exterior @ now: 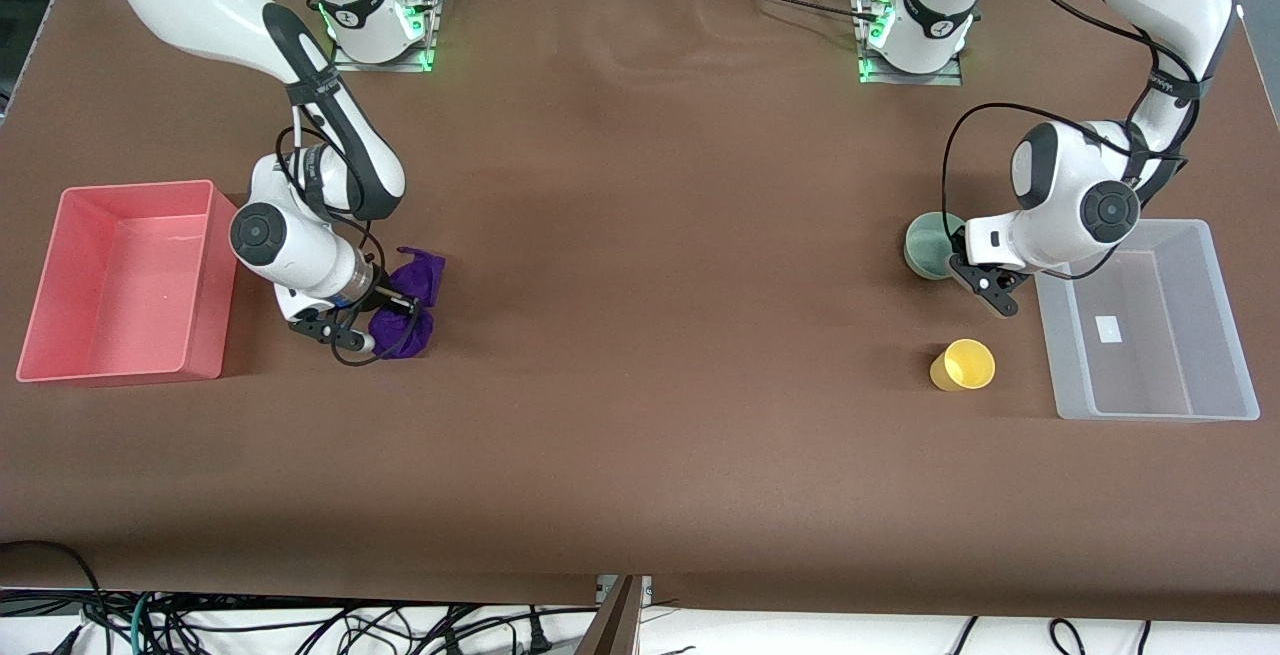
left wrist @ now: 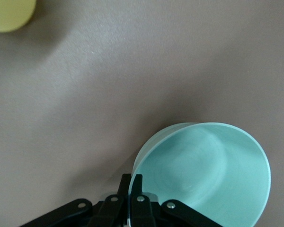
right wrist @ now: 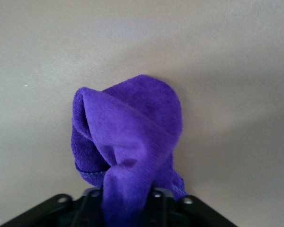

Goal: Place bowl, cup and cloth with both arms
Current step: 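Carry the cloth into the pink bin while the left gripper lowers the bowl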

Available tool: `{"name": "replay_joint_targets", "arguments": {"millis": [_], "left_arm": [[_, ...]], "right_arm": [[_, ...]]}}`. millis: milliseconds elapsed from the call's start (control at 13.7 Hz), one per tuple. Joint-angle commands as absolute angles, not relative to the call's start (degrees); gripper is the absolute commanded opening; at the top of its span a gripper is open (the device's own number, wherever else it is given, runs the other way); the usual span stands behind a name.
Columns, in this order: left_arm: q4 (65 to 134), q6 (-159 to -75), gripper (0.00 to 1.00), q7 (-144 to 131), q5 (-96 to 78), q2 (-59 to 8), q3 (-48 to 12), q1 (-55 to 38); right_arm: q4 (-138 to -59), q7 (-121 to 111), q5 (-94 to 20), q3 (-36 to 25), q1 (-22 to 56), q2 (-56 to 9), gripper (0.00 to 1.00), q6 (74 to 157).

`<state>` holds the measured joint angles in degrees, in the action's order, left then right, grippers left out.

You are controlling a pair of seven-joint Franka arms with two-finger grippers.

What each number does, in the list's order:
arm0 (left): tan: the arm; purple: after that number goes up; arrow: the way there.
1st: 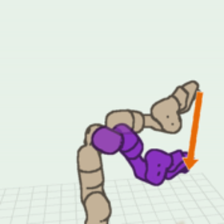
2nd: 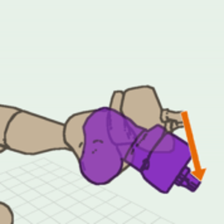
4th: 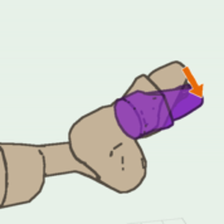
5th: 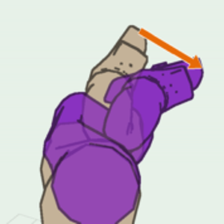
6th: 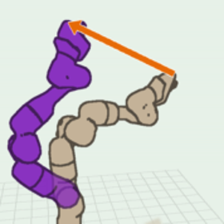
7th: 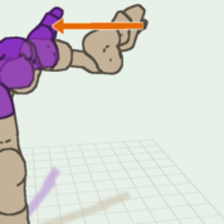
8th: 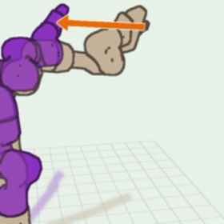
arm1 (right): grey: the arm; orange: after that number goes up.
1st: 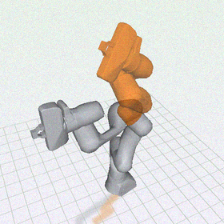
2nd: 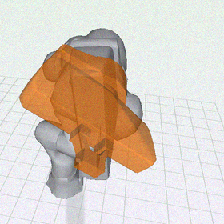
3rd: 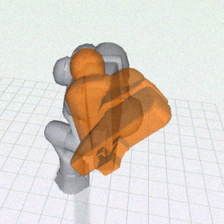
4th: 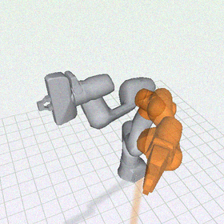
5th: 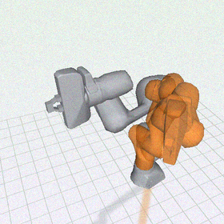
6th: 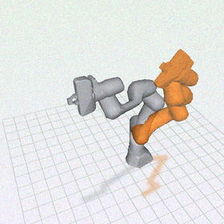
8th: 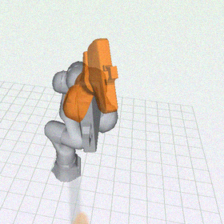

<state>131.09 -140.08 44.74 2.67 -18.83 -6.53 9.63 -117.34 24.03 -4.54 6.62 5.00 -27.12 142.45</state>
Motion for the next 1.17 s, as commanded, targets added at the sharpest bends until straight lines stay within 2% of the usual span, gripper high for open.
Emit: {"name": "replay_joint_targets", "arguments": {"millis": [0, 220, 366, 512, 659, 878, 1098], "left_arm": [[125.37, -129.43, 0.0, 46.67, 3.25, -14.86, -6.86, 10.11], [112.89, -112.12, 0.0, 46.93, 3.08, -14.5, -6.68, 12.3], [106.29, -104.62, 0.0, 47.72, 3.6, -14.76, -6.33, 12.91], [102.49, -102.75, 0.0, 49.65, 4.04, -15.12, -6.07, 15.71], [100.91, -105.1, 0.0, 51.76, 8.15, -16.6, -6.15, 19.75], [100.37, -113.86, 0.0, 54.84, 8.7, -21.95, -6.15, 24.76], [100.37, -124.68, 0.0, 59.75, 8.09, -28.28, -6.15, 28.9]], "right_arm": [[-113.31, 19.62, -4.39, 6.16, 4.22, -22.95, 0.0, 131.53], [-102.52, 12.34, -4.22, 2.65, 3.34, -19.96, 0.0, 110.38], [-95.66, 0.94, -2.21, -3.22, 3.25, -19.69, 0.0, 99.54], [-90.64, -10.23, 0.08, -9.37, 3.25, -19.25, 0.0, 91.71], [-86.5, -18.94, 3.41, -14.04, 3.25, -18.99, 0.0, 85.89], [-87.36, -27.76, 6.15, -20.55, 2.47, -20.03, 0.0, 88.05], [-94.46, -31.02, 6.33, -21.88, -0.61, -20.65, 0.0, 97.09]]}}
